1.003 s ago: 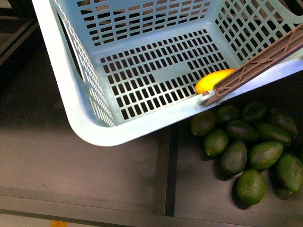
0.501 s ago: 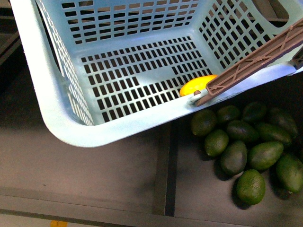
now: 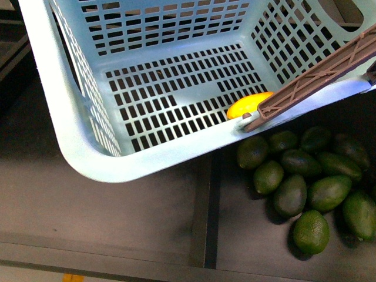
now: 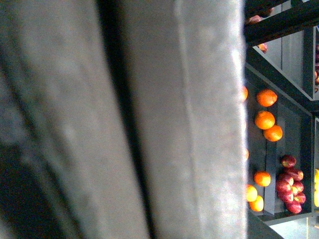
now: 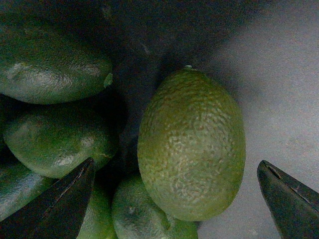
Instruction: Pick mango and avocado into basket
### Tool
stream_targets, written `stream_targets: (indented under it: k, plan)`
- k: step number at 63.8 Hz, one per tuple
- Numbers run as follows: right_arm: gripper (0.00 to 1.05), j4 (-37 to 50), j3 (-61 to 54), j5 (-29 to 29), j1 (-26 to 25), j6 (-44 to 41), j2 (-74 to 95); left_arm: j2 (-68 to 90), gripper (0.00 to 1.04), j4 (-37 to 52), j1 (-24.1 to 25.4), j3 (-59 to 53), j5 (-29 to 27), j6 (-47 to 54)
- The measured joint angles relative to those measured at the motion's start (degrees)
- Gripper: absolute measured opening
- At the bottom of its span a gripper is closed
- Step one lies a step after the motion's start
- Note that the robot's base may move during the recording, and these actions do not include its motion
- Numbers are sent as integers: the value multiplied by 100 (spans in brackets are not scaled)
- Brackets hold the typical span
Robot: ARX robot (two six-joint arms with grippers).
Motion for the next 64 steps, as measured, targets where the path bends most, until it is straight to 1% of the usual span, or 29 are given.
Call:
stream_targets:
  k: [28,56,62,64]
  plan:
    - [96,-83,457,55,157,26,448,0,28,0,0,0,13,0]
    - [96,-146,669,74,313,133,693,0,28,0,0,0,11,-2]
    - [96,-197,745,175,337,127,807,0,28,0,0,0,-2,0]
    - [93,-208,754,181,337,127,844,0,28,0,0,0,2,0]
